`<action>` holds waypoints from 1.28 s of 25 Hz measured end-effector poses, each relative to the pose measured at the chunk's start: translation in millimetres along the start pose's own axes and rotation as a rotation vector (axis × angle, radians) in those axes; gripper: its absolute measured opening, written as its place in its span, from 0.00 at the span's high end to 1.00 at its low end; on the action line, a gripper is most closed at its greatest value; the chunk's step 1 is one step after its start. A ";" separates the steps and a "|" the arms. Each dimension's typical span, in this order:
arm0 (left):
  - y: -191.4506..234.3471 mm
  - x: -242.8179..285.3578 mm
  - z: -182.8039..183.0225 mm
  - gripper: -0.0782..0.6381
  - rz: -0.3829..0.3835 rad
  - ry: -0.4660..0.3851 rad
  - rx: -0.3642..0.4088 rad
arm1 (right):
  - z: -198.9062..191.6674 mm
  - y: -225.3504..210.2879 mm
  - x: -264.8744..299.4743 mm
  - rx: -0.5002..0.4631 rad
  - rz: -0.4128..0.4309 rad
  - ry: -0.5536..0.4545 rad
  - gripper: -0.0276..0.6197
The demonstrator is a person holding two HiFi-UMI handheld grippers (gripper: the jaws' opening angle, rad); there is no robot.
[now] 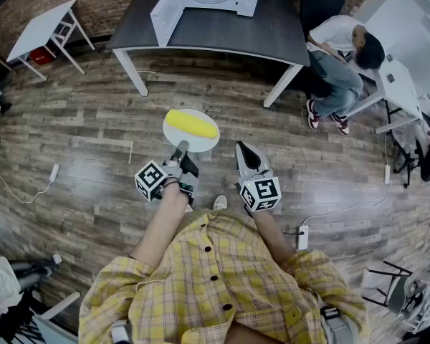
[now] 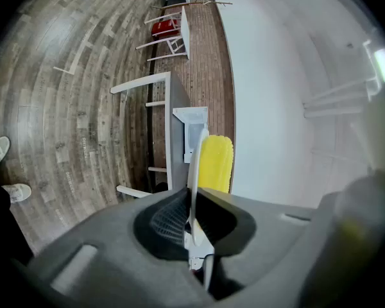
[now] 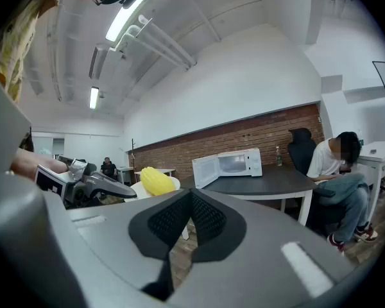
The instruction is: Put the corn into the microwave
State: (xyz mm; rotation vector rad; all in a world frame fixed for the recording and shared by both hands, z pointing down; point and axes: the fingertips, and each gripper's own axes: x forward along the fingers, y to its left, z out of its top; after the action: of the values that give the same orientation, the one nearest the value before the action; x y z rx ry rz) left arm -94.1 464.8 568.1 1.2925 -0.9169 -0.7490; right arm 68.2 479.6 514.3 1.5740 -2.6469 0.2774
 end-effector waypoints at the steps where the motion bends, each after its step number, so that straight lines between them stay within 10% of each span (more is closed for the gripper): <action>1: 0.4 1.1 -0.6 0.86 0.001 -0.003 -0.006 | 0.3 -1.3 0.5 -0.001 0.002 0.001 0.96; 32: -11.2 56.4 -23.9 0.86 -0.017 -0.083 -0.048 | 8.8 -60.2 35.7 -0.003 0.071 -0.011 0.95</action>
State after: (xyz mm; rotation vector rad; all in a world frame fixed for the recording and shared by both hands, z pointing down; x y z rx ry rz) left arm -46.5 424.8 564.2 1.2359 -0.9493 -0.8383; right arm 104.2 419.1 518.2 1.4863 -2.7143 0.2688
